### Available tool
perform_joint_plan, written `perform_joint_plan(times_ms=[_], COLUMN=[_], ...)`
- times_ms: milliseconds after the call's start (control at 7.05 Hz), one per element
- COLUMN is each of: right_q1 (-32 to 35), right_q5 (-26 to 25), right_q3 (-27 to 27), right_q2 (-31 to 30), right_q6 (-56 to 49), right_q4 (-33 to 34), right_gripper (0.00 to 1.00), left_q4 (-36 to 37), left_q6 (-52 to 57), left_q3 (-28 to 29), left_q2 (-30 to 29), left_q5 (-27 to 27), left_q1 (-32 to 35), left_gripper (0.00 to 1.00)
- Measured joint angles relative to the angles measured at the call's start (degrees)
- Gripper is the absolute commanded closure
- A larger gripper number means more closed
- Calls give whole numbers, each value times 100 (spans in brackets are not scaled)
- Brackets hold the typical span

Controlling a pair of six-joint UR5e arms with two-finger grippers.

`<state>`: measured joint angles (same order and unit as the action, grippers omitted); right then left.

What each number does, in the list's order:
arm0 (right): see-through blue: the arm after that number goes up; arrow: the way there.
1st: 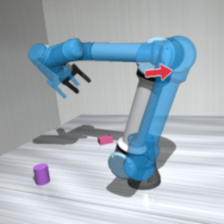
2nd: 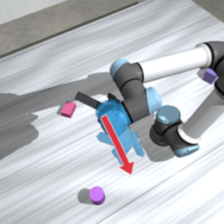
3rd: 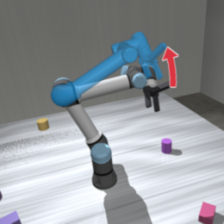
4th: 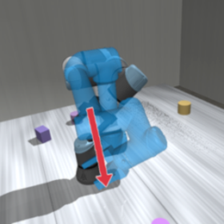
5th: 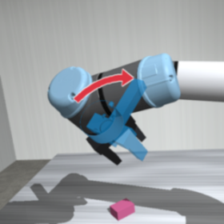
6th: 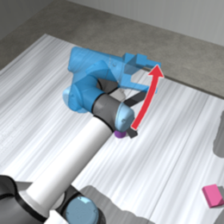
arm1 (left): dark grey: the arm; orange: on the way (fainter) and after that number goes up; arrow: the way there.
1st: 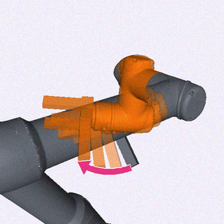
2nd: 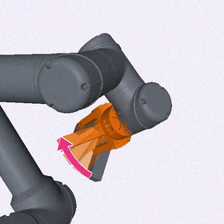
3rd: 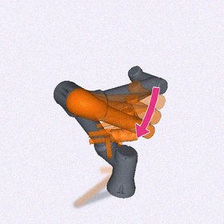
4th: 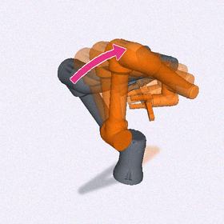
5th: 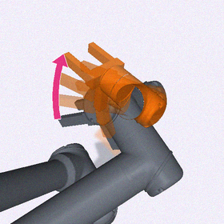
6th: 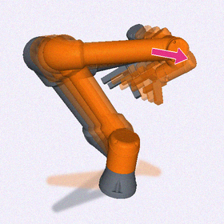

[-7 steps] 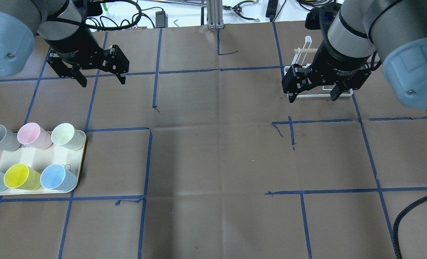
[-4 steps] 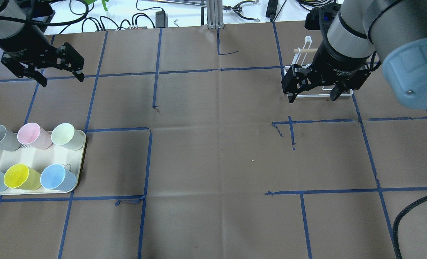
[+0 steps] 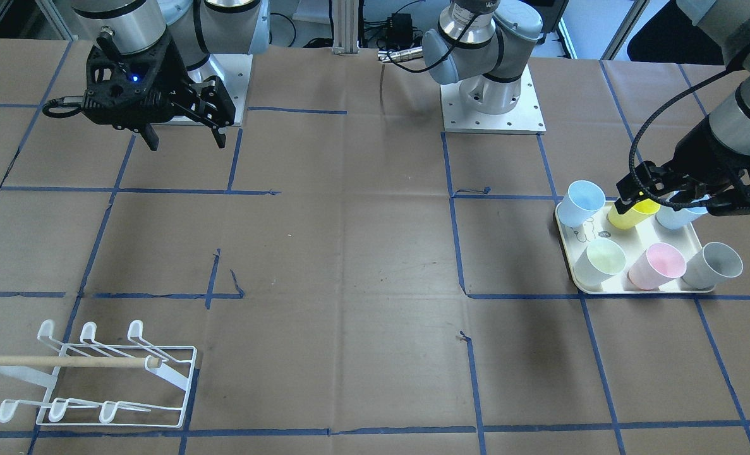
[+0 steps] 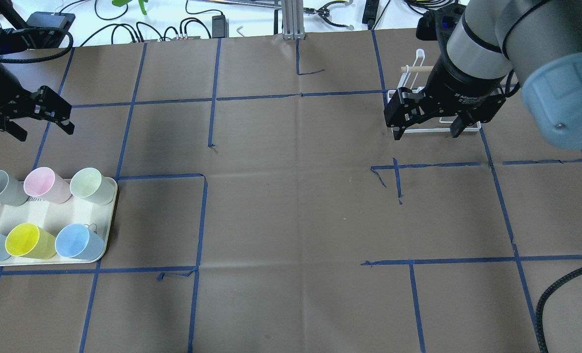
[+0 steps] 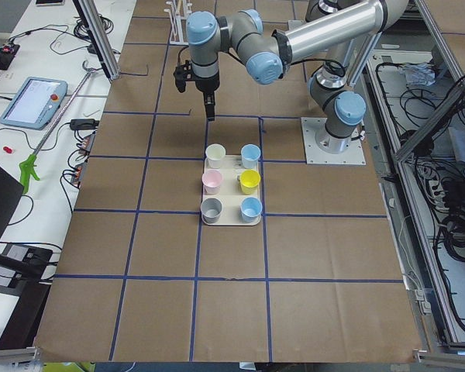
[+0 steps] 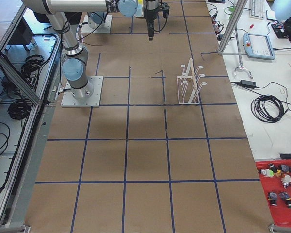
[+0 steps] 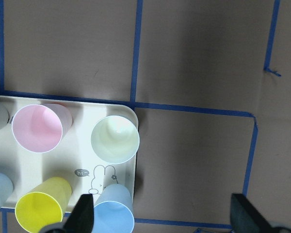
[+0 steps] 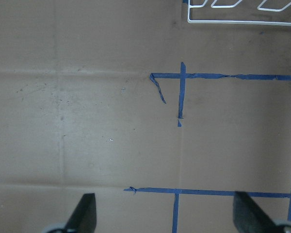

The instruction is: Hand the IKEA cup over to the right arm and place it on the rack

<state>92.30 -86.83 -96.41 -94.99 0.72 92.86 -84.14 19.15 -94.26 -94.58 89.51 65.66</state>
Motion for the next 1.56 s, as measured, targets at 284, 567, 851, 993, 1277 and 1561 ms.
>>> perform_joint_plan(times_ms=[284, 567, 851, 993, 1277, 1561], right_q1=[9, 14, 39, 78, 164, 201], right_q5=[14, 246, 373, 394, 615, 1188], right_q3=[-32, -213, -587, -701, -818, -1114], right_q2=[14, 32, 3, -31, -40, -15], right_q6=[34, 564, 1697, 2107, 2792, 4013], right_q4=[128, 1014, 2068, 2366, 2614, 3457], right_gripper=[0, 0, 0, 0, 0, 0], left_q4=[517, 1270, 1918, 2119, 2338, 2446], left_q6=[61, 83, 100, 132, 189, 222], left_q3=[-347, -998, -1635, -1843, -2016, -2040], left_q2=[-189, -269, -285, -300, -434, -580], left_q5=[7, 8, 14, 26, 52, 198], left_q1=[-22, -27, -27, -27, -33, -36], left_gripper=[0, 0, 0, 0, 0, 0])
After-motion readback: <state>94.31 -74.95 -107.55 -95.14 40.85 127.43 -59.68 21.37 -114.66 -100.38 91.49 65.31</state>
